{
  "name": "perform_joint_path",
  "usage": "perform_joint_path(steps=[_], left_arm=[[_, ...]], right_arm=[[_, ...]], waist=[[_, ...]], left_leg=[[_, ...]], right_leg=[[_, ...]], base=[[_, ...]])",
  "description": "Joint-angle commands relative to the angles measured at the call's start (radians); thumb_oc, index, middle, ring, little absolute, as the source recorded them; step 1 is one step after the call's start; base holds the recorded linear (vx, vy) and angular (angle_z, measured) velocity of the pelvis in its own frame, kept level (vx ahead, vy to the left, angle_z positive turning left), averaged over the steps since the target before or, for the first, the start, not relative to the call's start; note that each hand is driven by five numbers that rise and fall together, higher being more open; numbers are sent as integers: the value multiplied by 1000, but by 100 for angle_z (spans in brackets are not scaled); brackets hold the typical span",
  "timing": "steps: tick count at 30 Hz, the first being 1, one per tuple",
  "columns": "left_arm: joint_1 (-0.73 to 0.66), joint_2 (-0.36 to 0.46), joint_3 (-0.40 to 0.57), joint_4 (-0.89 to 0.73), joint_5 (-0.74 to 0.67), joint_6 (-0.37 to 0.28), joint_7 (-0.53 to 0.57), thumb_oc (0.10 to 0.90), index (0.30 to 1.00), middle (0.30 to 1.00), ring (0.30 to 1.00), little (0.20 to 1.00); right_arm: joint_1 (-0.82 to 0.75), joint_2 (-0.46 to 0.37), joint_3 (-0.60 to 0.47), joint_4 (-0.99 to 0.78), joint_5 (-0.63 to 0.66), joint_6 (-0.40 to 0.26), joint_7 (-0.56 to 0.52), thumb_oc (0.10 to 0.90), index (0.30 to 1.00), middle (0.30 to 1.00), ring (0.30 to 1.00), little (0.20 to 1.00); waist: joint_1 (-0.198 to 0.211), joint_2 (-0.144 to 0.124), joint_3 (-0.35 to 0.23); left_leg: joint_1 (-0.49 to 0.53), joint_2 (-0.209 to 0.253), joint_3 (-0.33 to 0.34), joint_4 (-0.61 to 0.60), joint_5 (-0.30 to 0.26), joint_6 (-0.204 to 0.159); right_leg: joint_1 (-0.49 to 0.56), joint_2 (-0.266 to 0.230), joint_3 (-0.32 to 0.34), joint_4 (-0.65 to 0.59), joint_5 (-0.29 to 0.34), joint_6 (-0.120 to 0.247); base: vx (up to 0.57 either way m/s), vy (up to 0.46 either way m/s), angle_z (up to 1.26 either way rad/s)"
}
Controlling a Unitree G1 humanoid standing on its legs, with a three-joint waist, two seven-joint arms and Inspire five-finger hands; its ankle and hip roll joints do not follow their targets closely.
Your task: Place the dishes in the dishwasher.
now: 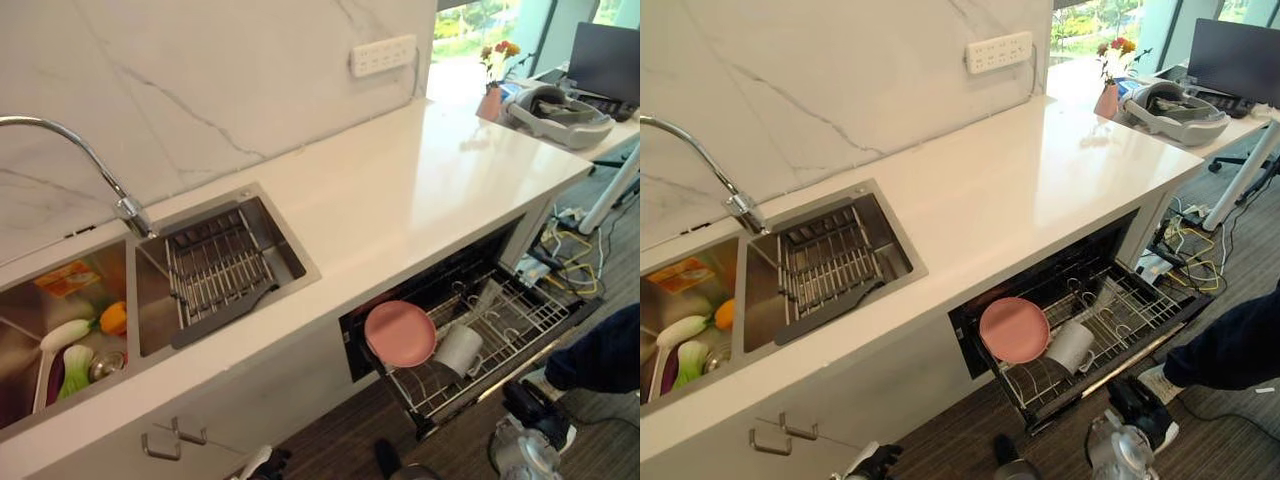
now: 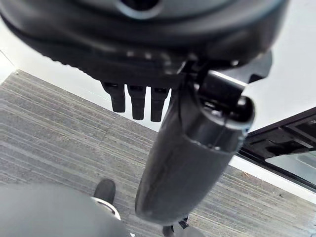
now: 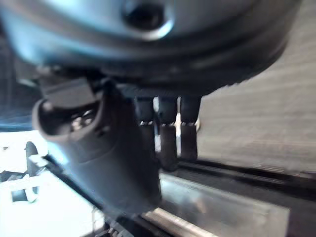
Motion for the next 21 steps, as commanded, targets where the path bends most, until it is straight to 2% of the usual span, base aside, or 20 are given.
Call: perform_joint_path(steps=[1,3,7,9,10,11,13,17,18,19,21], left_arm=[[-33,63,-46,31,-2,-33,2,800,900,900,900,900],[-32,70,-55,23,-14,-38,-1,800,900,900,900,900],[-21,74,-65,30,-24,-38,-6,800,900,900,900,900],[-14,78,-71,39,-27,-36,-8,800,900,900,900,900],[-14,78,-71,39,-27,-36,-8,800,900,900,900,900],[-5,81,-71,47,-29,-38,-11,800,900,900,900,900],[1,80,-71,55,-31,-38,-14,800,900,900,900,900],[10,79,-81,60,-34,-46,-28,800,900,900,900,900],[28,74,-73,71,-42,-44,-46,800,900,900,900,900],[37,72,-63,76,-50,-45,-49,800,900,900,900,900],[51,68,-47,84,-67,-47,-63,800,900,900,900,900]], right_arm=[[-219,-37,28,-25,81,-72,204,400,300,300,300,300],[-271,-49,25,-12,152,-73,235,400,300,300,300,300],[-351,-92,9,48,187,-64,242,400,300,300,300,300],[-407,-131,22,88,170,-46,229,400,300,300,300,300],[-407,-131,22,88,170,-46,229,400,300,300,300,300],[-441,-175,38,123,128,-18,230,400,300,300,300,300],[-461,-204,40,155,99,-1,230,400,300,300,300,300],[-490,-239,26,198,74,7,228,406,309,309,309,309],[-479,-253,13,207,54,5,225,665,698,698,698,698],[-464,-255,2,221,41,10,228,800,900,900,900,900],[-446,-266,-6,244,18,19,232,800,900,900,900,900]], waist=[[59,-63,-42],[88,-65,-44],[131,-67,-40],[157,-66,-38],[157,-66,-38],[178,-62,-35],[196,-56,-31],[225,-48,-26],[238,-44,-24],[243,-41,-25],[252,-40,-29]], left_leg=[[24,48,-81,11,3,-55],[15,51,-99,11,10,-58],[-3,52,-137,11,22,-62],[-18,52,-161,11,31,-65],[-18,52,-161,11,31,-65],[-32,51,-183,11,39,-67],[-46,48,-205,11,46,-70],[-75,50,-242,11,62,-75],[-90,48,-260,11,68,-77],[-97,48,-274,11,72,-78],[-106,48,-287,11,77,-80]], right_leg=[[103,-130,-13,24,-136,102],[113,-132,-36,22,-141,100],[127,-138,-77,22,-151,97],[133,-141,-99,22,-155,95],[133,-141,-99,22,-155,95],[138,-143,-122,20,-158,93],[143,-146,-151,19,-161,90],[147,-151,-191,19,-168,88],[149,-152,-210,19,-172,87],[151,-152,-226,19,-176,86],[157,-153,-246,19,-181,85]], base=[[-23,-64,1],[-26,-62,19],[-35,-49,40],[-26,-43,35],[-31,-52,44],[-28,-49,49],[-41,-59,55],[-23,-44,37],[-35,-60,43],[-28,-52,52],[-4,-40,48]])
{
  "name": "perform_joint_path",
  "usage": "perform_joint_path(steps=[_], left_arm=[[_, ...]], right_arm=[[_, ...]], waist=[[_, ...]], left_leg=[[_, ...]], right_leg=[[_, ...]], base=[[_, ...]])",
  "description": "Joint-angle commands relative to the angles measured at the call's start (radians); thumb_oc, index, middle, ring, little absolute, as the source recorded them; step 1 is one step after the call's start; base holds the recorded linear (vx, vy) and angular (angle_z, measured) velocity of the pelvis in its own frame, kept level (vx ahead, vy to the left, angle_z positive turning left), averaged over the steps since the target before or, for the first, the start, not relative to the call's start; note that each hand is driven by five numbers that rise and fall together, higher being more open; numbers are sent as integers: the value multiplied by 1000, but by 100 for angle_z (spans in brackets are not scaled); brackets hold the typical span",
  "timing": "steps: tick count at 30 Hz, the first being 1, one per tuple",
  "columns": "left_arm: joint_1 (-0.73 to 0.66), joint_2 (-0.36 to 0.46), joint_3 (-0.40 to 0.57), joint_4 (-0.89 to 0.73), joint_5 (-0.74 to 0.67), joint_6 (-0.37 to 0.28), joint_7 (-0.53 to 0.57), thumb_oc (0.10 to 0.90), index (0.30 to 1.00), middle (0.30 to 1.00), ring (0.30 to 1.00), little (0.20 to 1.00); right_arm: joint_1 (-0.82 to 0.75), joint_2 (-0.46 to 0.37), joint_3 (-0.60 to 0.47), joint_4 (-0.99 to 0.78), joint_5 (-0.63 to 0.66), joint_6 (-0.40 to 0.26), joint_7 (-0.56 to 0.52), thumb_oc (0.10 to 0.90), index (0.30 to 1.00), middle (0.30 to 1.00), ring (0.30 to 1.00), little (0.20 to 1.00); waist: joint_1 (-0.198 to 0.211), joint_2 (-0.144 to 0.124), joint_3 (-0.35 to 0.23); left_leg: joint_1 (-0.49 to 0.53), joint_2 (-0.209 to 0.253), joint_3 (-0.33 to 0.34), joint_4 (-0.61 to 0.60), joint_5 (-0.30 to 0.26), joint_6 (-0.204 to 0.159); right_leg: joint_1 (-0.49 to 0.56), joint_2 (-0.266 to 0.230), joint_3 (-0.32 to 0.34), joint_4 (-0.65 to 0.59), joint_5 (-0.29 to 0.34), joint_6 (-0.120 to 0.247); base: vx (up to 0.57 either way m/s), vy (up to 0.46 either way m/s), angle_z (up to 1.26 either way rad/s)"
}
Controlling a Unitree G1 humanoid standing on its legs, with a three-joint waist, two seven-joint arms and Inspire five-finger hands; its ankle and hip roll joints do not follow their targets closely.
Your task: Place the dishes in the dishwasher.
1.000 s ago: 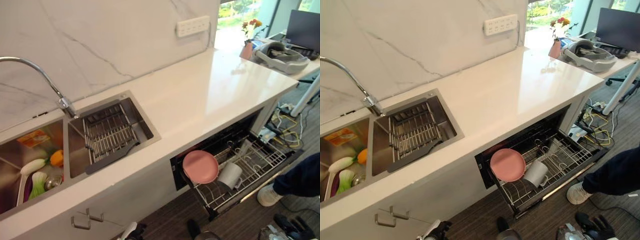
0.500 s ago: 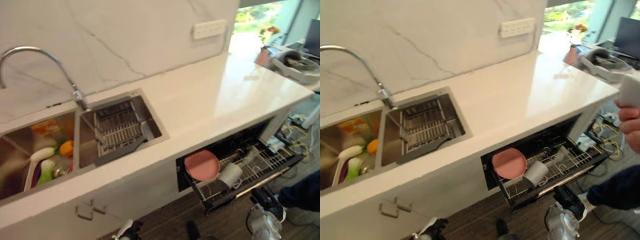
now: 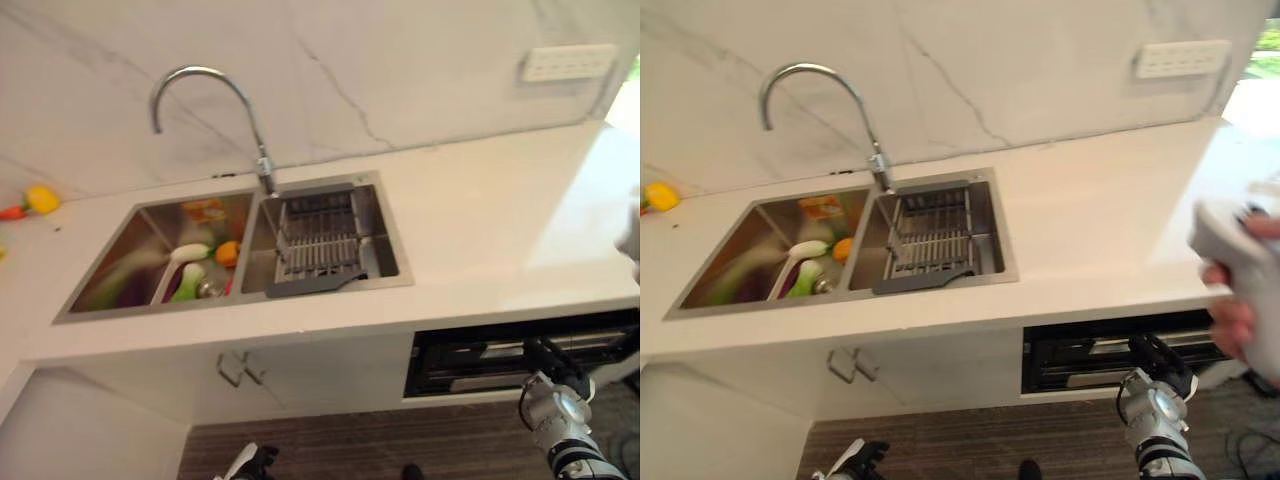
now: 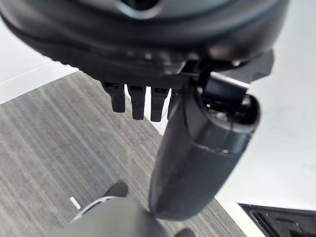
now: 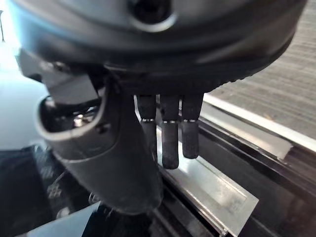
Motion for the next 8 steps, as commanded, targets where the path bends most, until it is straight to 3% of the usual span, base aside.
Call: perform_joint_path(steps=[1,8], left_arm=[[16,6,-71,96,-35,7,-42,800,900,900,900,900],[26,-10,-32,123,-47,11,-65,800,900,900,900,900]], right_arm=[[-211,-40,-7,27,-101,-48,89,800,900,900,900,900],[-78,5,-58,24,-96,-51,131,800,900,900,900,900]], waist=[[35,-72,13],[18,-77,10]], left_leg=[[-18,53,-13,11,30,-84],[-19,54,-18,11,28,-84]], right_leg=[[116,-97,29,19,-175,98],[124,-95,14,19,-182,94]], base=[[1,-24,36],[7,-10,12]])
